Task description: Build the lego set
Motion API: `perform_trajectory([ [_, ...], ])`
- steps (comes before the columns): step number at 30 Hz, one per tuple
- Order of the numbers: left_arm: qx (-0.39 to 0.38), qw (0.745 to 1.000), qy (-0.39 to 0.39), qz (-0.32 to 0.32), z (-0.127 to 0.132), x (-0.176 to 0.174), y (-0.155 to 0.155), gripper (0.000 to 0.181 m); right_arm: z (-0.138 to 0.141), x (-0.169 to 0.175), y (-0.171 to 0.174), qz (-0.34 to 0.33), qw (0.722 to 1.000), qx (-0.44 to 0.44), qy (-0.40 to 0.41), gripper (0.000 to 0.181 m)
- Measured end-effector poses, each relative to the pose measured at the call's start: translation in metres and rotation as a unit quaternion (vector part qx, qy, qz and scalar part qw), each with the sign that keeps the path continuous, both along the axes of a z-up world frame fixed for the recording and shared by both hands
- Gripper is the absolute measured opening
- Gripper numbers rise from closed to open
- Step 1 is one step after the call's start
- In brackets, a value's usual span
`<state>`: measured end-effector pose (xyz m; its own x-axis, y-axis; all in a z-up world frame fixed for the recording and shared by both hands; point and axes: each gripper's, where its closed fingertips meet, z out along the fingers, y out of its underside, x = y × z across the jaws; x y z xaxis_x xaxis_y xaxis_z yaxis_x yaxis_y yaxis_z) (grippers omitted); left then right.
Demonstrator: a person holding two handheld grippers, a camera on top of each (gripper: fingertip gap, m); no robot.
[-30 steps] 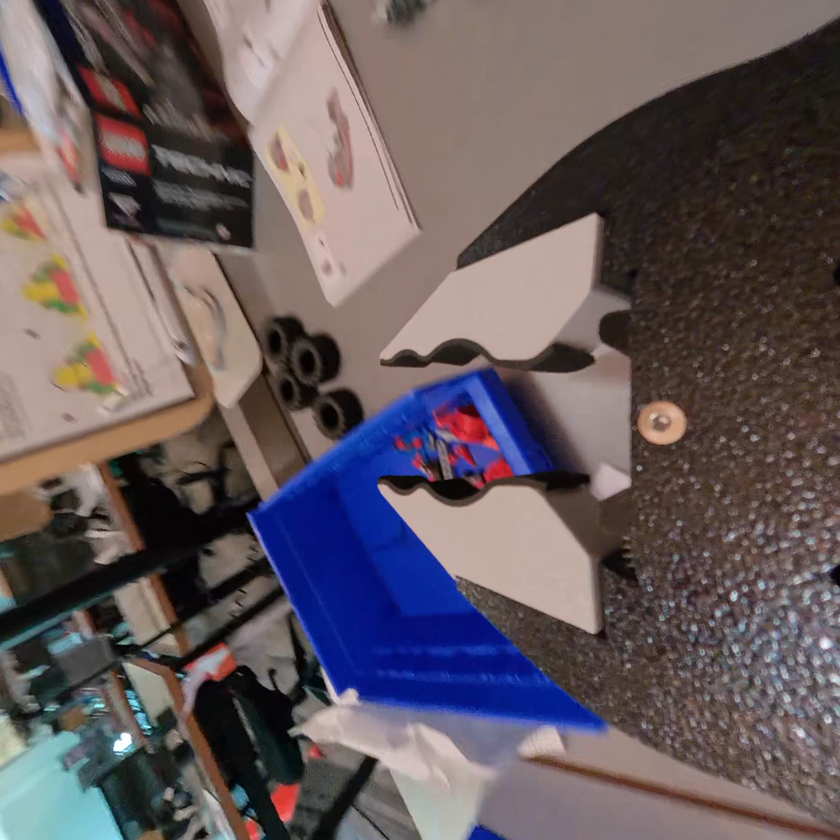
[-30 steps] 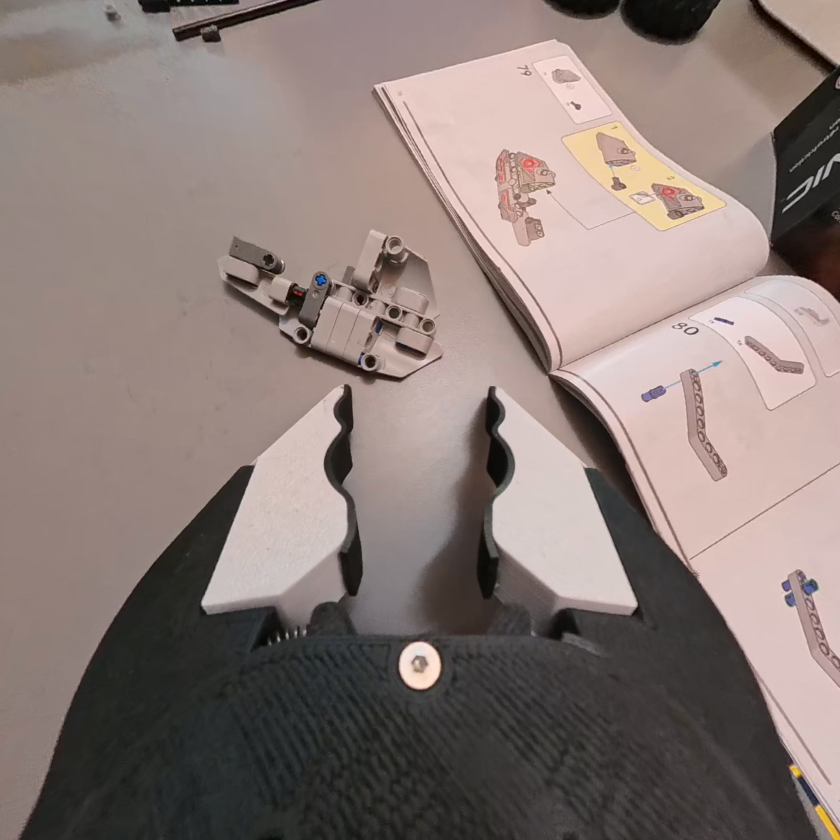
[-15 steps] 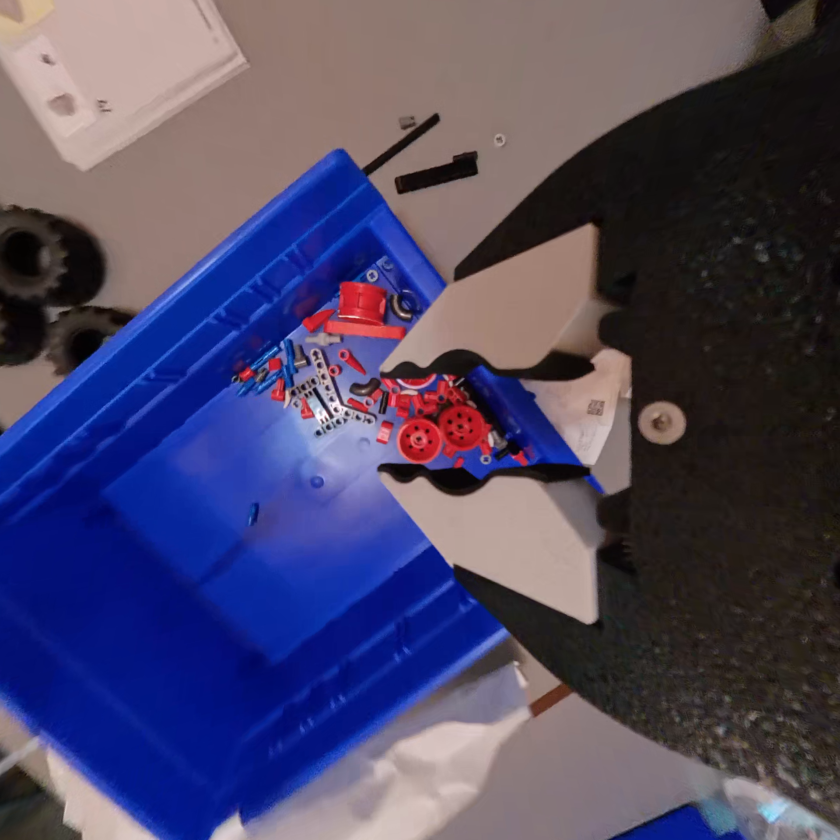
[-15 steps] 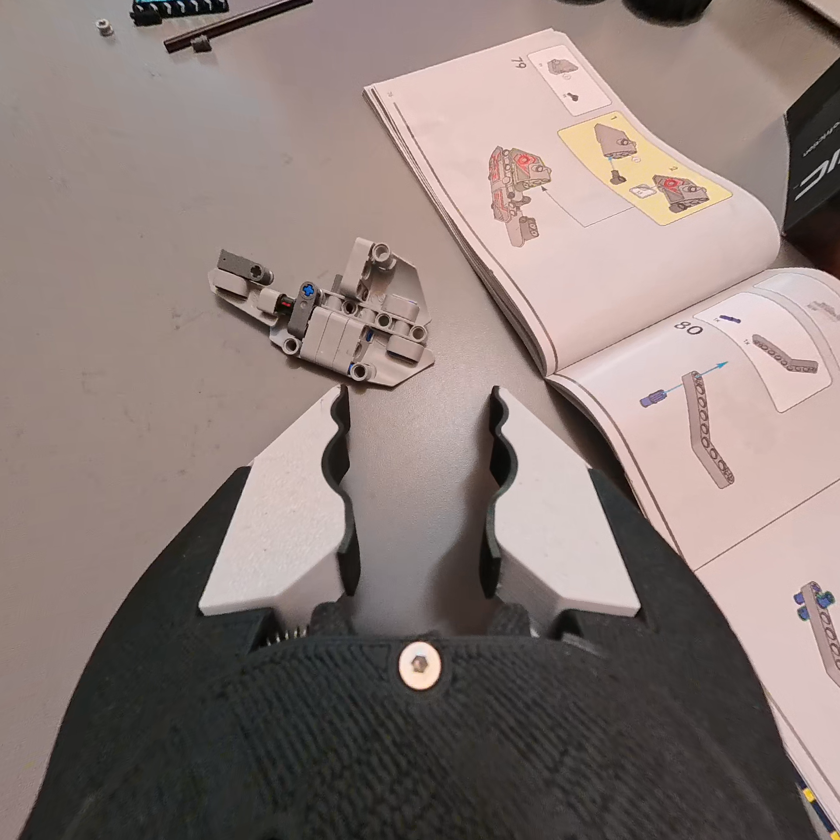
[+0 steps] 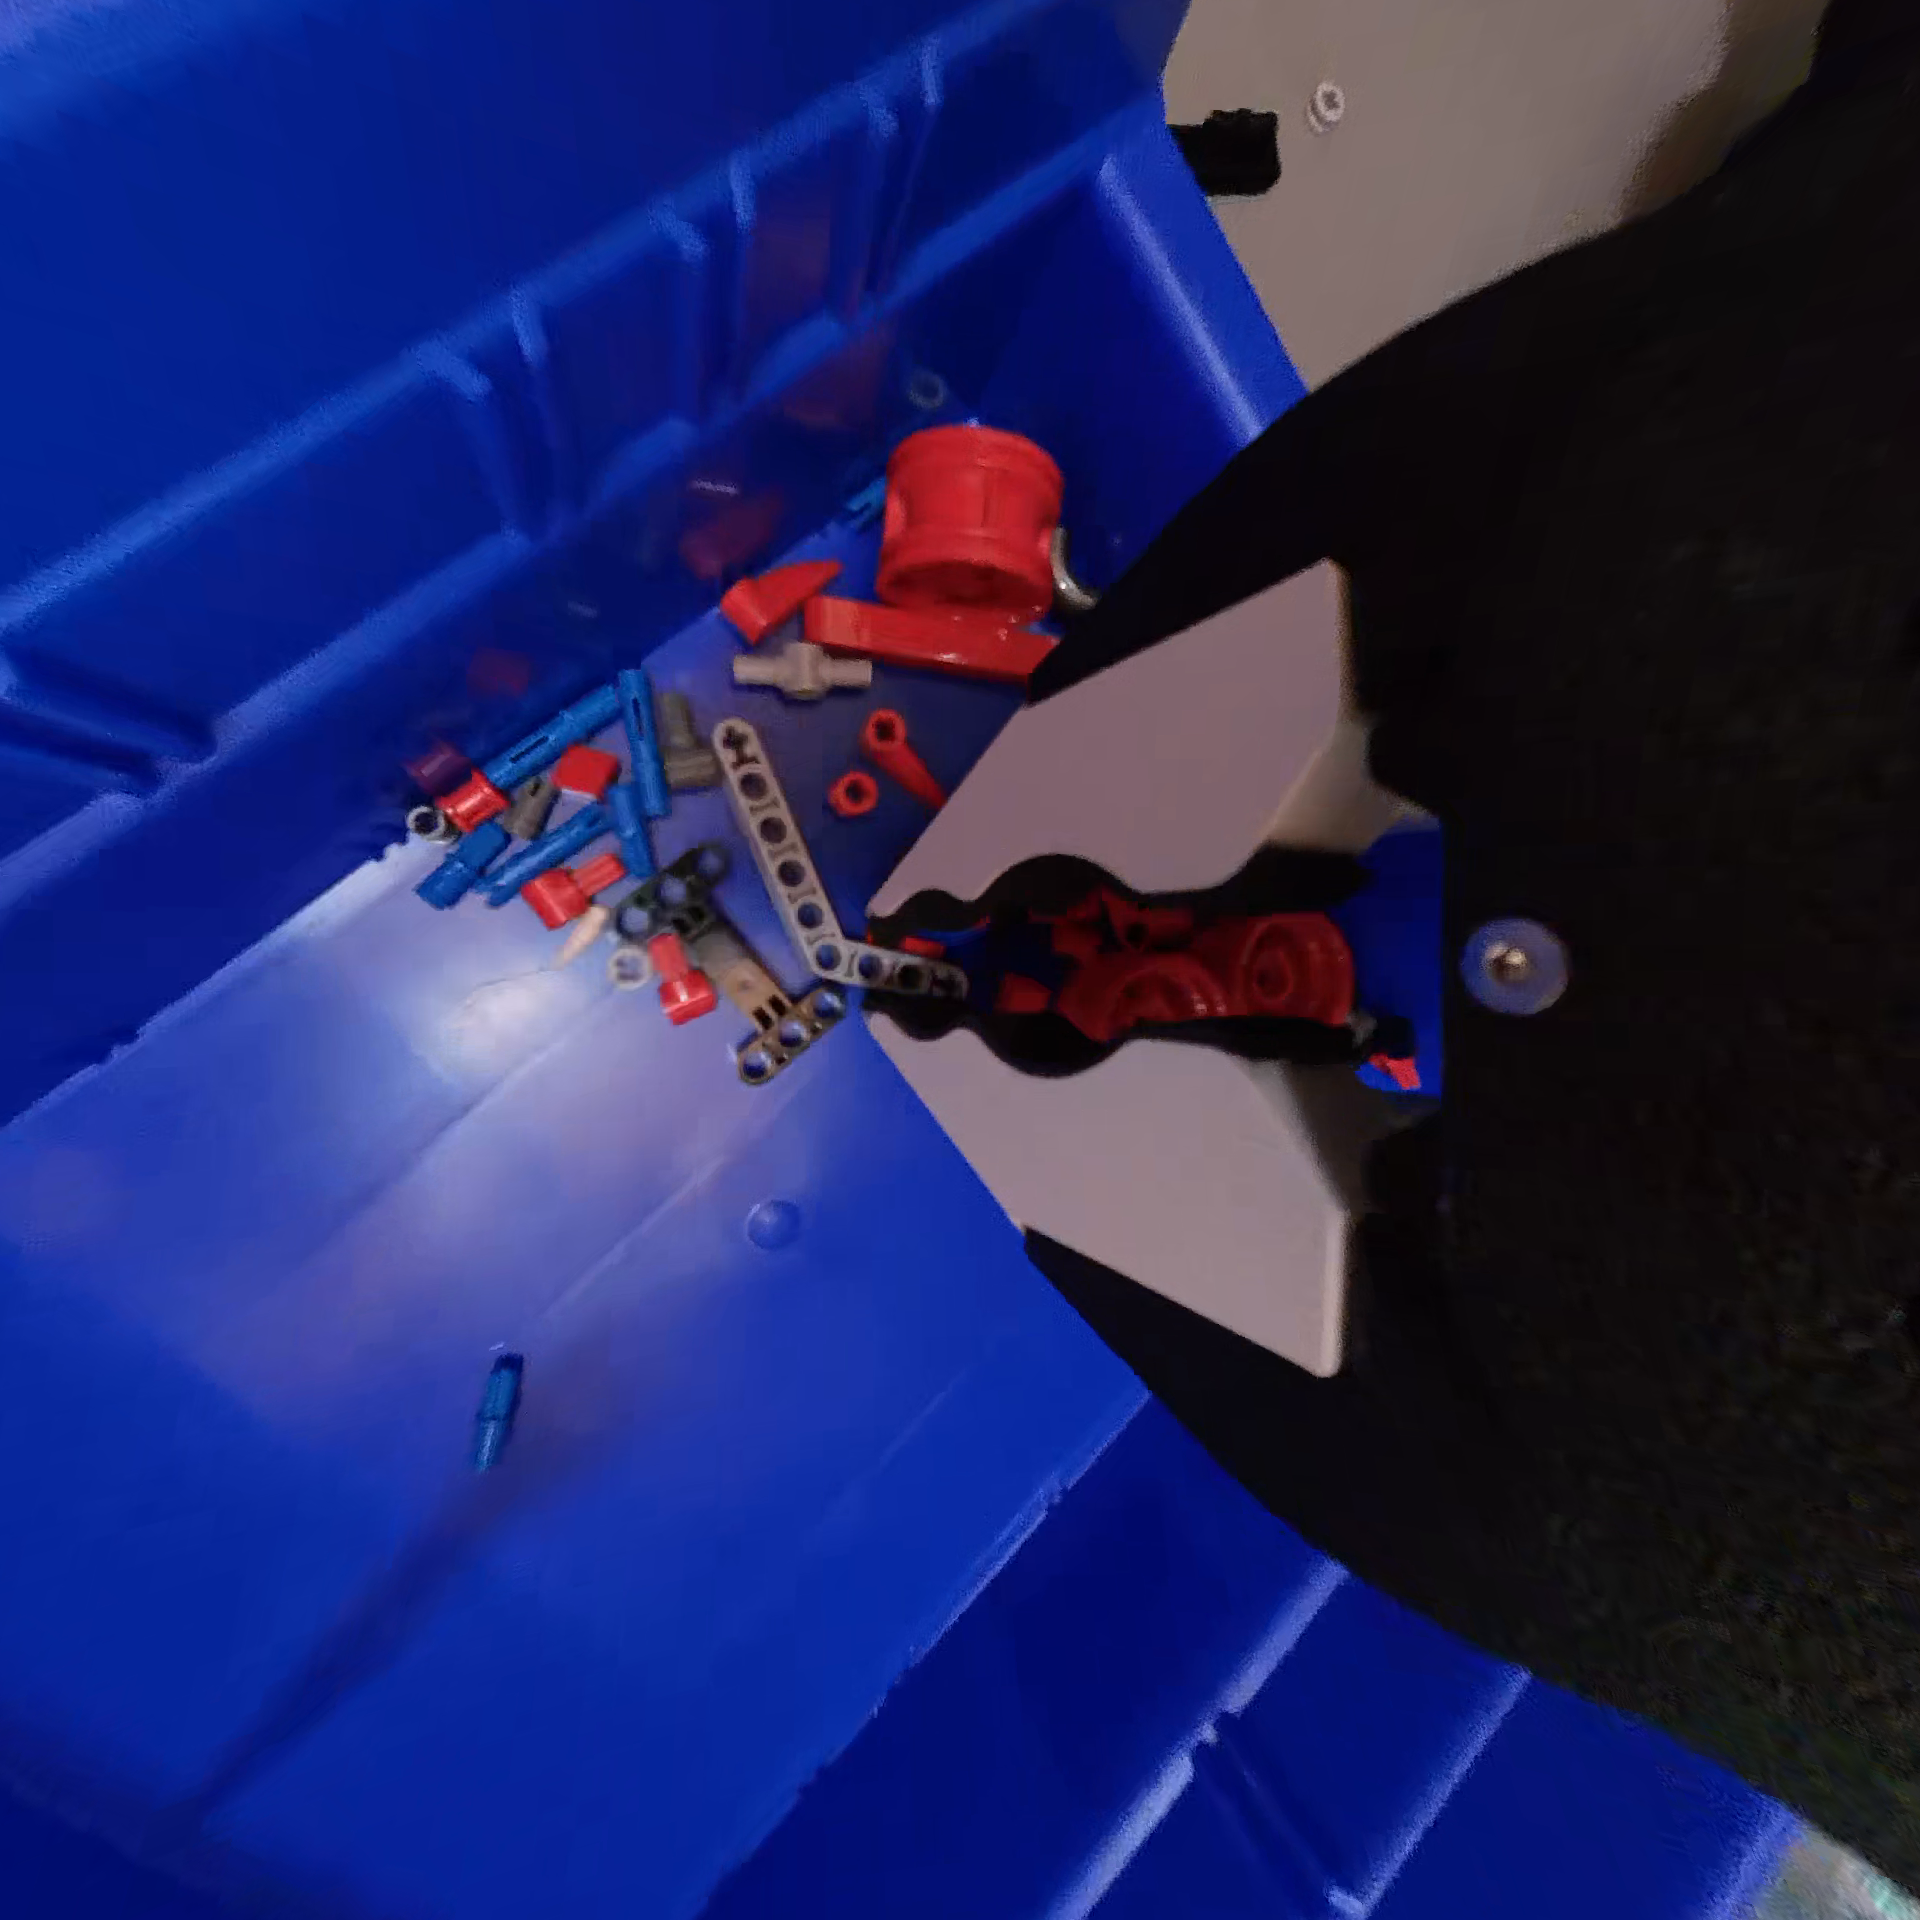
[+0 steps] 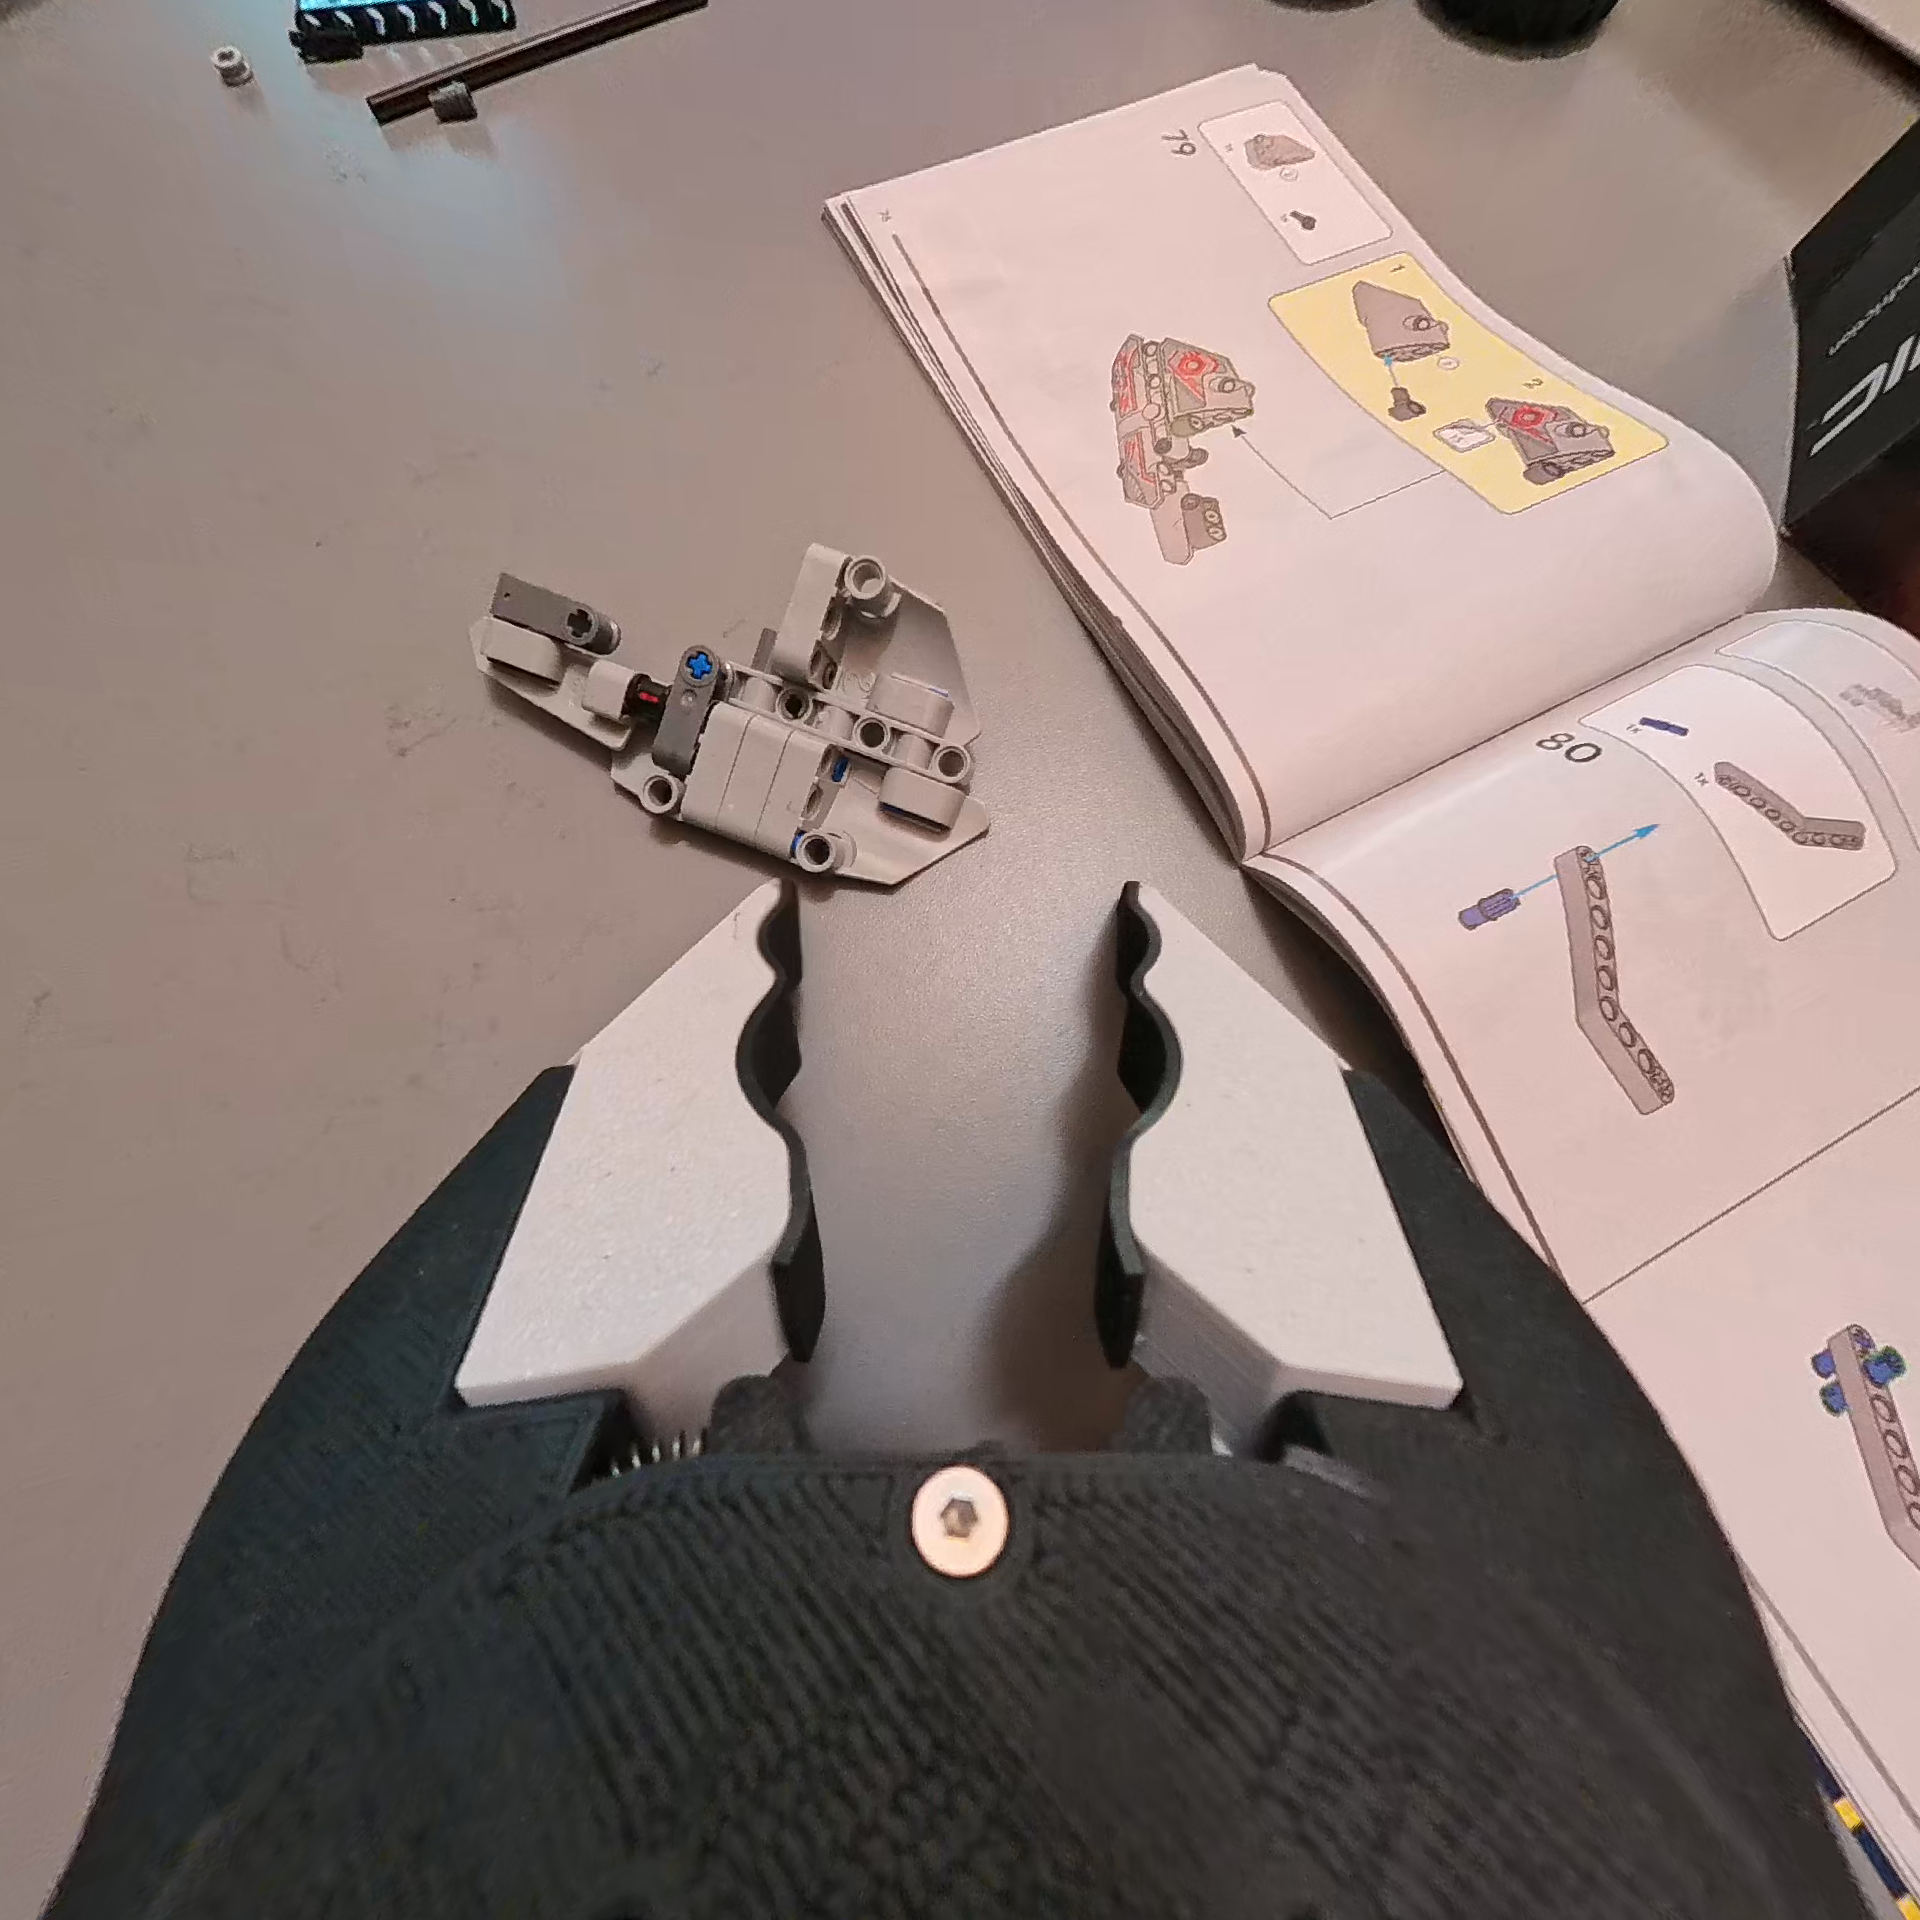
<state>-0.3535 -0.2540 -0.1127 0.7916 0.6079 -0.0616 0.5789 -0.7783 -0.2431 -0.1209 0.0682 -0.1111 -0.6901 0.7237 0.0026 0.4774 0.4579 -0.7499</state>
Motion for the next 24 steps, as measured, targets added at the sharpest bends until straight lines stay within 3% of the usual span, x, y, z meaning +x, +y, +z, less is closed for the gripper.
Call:
perform_trajectory([
  [6,0.104,0.994,0.033,0.019,0.031,0.0,0.004,0.005,0.0,-0.002,0.001,-0.005,1.0,-0.001,0.0,0.057],
  [9,0.137,0.986,0.091,0.021,0.067,0.008,0.004,0.005,0.0,-0.001,0.001,-0.005,1.0,-0.001,0.0,0.057],
  [11,0.18,0.973,0.144,-0.011,0.105,0.029,0.017,0.005,0.0,-0.001,0.001,-0.005,1.0,-0.001,0.0,0.057],
  [13,0.232,0.953,0.177,-0.084,0.14,0.07,0.045,0.004,0.0,-0.001,0.001,-0.005,1.0,-0.001,0.0,0.057],
  [15,0.252,0.936,0.18,-0.165,0.152,0.12,0.079,0.004,0.0,-0.001,0.001,-0.005,1.0,-0.001,-0.001,0.057],
  [17,0.235,0.929,0.164,-0.232,0.135,0.163,0.111,0.004,0.0,-0.001,0.001,-0.003,1.0,-0.002,-0.001,0.057],
  [20,0.211,0.929,0.094,-0.29,0.077,0.214,0.158,0.004,0.0,0.001,-0.002,0.011,1.0,-0.001,-0.002,0.065],
  [24,0.162,0.94,0.051,-0.297,0.017,0.234,0.184,0.004,0.0,0.003,-0.003,0.017,1.0,0.0,-0.002,0.069],
])
